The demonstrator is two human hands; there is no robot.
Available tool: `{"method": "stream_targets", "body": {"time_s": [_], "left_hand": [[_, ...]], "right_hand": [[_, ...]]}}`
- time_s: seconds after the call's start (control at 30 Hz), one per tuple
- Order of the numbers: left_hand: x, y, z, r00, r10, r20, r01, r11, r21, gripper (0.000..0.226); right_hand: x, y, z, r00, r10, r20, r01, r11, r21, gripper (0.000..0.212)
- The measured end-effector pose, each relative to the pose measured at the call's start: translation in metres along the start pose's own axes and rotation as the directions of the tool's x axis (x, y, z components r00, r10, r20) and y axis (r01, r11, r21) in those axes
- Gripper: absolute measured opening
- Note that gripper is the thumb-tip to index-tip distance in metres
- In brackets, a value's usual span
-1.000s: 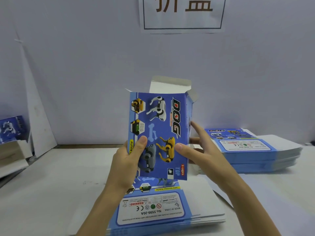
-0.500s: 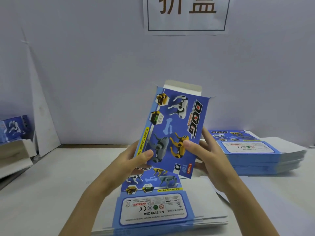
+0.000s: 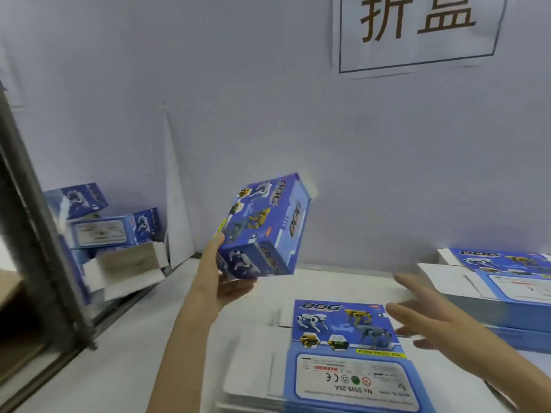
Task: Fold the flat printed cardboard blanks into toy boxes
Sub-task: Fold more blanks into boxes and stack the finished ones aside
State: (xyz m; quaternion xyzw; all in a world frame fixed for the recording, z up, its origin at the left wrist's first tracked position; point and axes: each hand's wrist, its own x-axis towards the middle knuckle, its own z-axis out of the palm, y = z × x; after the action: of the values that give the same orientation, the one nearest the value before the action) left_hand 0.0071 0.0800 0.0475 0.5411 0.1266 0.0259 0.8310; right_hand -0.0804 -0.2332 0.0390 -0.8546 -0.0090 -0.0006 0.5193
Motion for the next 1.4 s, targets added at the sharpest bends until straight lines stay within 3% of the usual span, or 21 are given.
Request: {"method": "stream_targets", "body": {"time_s": [0.07, 0.13, 0.2, 0.23, 0.33, 0.43, 0.47, 0.53, 0.6, 0.63, 0.77, 0.87, 0.93, 1.1, 1.17, 1.23, 1.4], "left_hand": [[0.014, 0.019, -0.017, 0.988, 0.120, -0.098, -0.146, 0.931, -0.335, 0.039], [0.024, 0.044, -0.026, 0.936, 0.308, -0.173, -0.351, 0.765, -0.539, 0.047], [0.032, 0.063, -0.029, 0.887, 0.398, -0.234, -0.456, 0.675, -0.580, 0.056], [0.037, 0.066, -0.029, 0.880, 0.409, -0.240, -0.471, 0.694, -0.545, 0.058], [0.043, 0.043, -0.015, 0.885, 0.442, -0.145, -0.466, 0.848, -0.253, 0.058], [0.037, -0.004, 0.012, 0.914, 0.369, 0.166, -0.399, 0.893, 0.209, 0.040], [0.034, -0.023, 0.021, 0.925, 0.269, 0.267, -0.364, 0.830, 0.422, 0.038], [0.027, -0.060, 0.034, 0.931, -0.022, 0.364, -0.290, 0.560, 0.776, 0.048], [0.019, -0.087, 0.040, 0.920, -0.199, 0.337, -0.275, 0.285, 0.918, 0.060], [0.016, -0.094, 0.042, 0.921, -0.213, 0.326, -0.280, 0.218, 0.935, 0.062], [0.007, -0.101, 0.046, 0.950, -0.136, 0.282, -0.254, 0.194, 0.948, 0.062], [0.006, -0.098, 0.044, 0.964, -0.041, 0.264, -0.259, 0.096, 0.961, 0.059], [0.006, -0.095, 0.041, 0.961, 0.002, 0.276, -0.274, 0.099, 0.956, 0.060], [0.007, -0.089, 0.042, 0.955, 0.079, 0.285, -0.296, 0.214, 0.931, 0.067], [0.007, -0.089, 0.044, 0.958, 0.114, 0.264, -0.287, 0.305, 0.908, 0.069], [0.008, -0.088, 0.045, 0.955, 0.154, 0.254, -0.296, 0.412, 0.862, 0.066], [0.011, -0.084, 0.046, 0.949, 0.256, 0.186, -0.309, 0.625, 0.717, 0.060]], "right_hand": [[-0.002, -0.003, 0.001, 1.000, 0.024, -0.013, -0.024, 1.000, -0.006, 0.094], [-0.001, -0.004, 0.003, 0.998, 0.044, -0.048, -0.044, 0.999, 0.005, 0.098], [0.004, 0.001, 0.006, 0.995, 0.057, -0.078, -0.056, 0.998, 0.016, 0.086], [0.006, 0.003, 0.008, 0.995, 0.067, -0.069, -0.066, 0.998, 0.010, 0.080], [0.009, 0.006, 0.014, 0.995, 0.089, -0.034, -0.092, 0.993, -0.077, 0.059], [0.013, 0.009, 0.020, 0.996, 0.091, 0.012, -0.087, 0.977, -0.195, 0.033], [0.015, 0.011, 0.023, 0.995, 0.093, 0.031, -0.082, 0.965, -0.250, 0.027], [0.014, 0.010, 0.029, 0.987, 0.130, 0.092, -0.085, 0.920, -0.382, 0.024], [0.011, 0.008, 0.033, 0.970, 0.190, 0.152, -0.088, 0.858, -0.506, 0.028], [0.010, 0.007, 0.034, 0.962, 0.209, 0.175, -0.083, 0.836, -0.543, 0.030], [0.008, 0.009, 0.035, 0.944, 0.296, 0.147, -0.131, 0.745, -0.654, 0.047], [0.006, 0.013, 0.032, 0.946, 0.319, 0.060, -0.188, 0.689, -0.700, 0.055], [0.006, 0.016, 0.032, 0.952, 0.305, 0.016, -0.204, 0.676, -0.708, 0.055], [0.011, 0.020, 0.033, 0.952, 0.301, -0.058, -0.265, 0.715, -0.647, 0.053], [0.012, 0.022, 0.032, 0.928, 0.360, -0.099, -0.354, 0.766, -0.536, 0.054], [0.013, 0.024, 0.029, 0.905, 0.410, -0.113, -0.421, 0.830, -0.366, 0.042], [0.013, 0.020, 0.021, 0.909, 0.402, -0.112, -0.415, 0.901, -0.128, 0.041]]}}
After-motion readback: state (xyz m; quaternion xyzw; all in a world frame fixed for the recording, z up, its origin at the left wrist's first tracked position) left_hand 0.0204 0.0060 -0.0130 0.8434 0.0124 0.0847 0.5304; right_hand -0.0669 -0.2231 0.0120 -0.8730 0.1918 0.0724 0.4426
